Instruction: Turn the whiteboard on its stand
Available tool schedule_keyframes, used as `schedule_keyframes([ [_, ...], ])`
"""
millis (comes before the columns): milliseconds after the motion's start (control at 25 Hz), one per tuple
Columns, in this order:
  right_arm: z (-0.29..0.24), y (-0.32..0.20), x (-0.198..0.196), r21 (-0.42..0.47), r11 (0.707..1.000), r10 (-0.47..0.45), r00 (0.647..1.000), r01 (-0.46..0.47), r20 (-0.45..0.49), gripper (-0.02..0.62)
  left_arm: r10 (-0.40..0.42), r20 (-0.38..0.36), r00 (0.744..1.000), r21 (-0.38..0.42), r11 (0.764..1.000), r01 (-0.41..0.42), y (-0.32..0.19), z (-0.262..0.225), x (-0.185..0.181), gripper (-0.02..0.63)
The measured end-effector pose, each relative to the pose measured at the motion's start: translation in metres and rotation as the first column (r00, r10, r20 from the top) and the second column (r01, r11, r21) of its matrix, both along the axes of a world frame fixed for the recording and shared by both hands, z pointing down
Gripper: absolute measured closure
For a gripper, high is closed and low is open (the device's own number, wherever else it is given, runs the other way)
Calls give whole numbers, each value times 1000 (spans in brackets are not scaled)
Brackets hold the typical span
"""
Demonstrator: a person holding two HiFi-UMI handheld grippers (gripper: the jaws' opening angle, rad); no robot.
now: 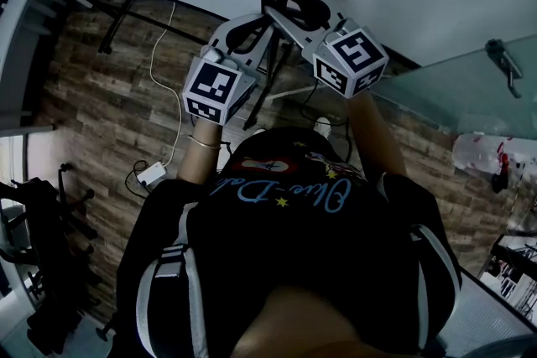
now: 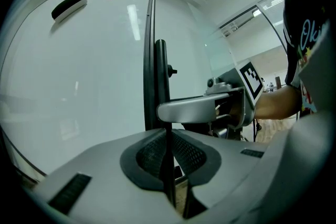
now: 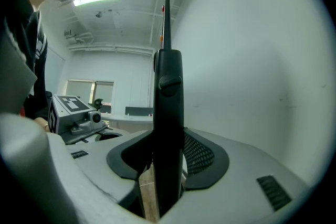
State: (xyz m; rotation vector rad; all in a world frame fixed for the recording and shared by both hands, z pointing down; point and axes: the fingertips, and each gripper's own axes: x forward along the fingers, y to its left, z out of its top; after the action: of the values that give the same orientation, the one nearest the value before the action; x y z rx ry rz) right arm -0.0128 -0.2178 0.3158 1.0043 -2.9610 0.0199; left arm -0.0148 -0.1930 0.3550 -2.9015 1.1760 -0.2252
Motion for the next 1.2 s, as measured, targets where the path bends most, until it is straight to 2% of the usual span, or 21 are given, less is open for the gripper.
schedule_keyframes([
  [1200,-8,9,-2,-6,999,41,999,-41,28,408,53,13,999,3,999,-53,9,-8,-1,555],
])
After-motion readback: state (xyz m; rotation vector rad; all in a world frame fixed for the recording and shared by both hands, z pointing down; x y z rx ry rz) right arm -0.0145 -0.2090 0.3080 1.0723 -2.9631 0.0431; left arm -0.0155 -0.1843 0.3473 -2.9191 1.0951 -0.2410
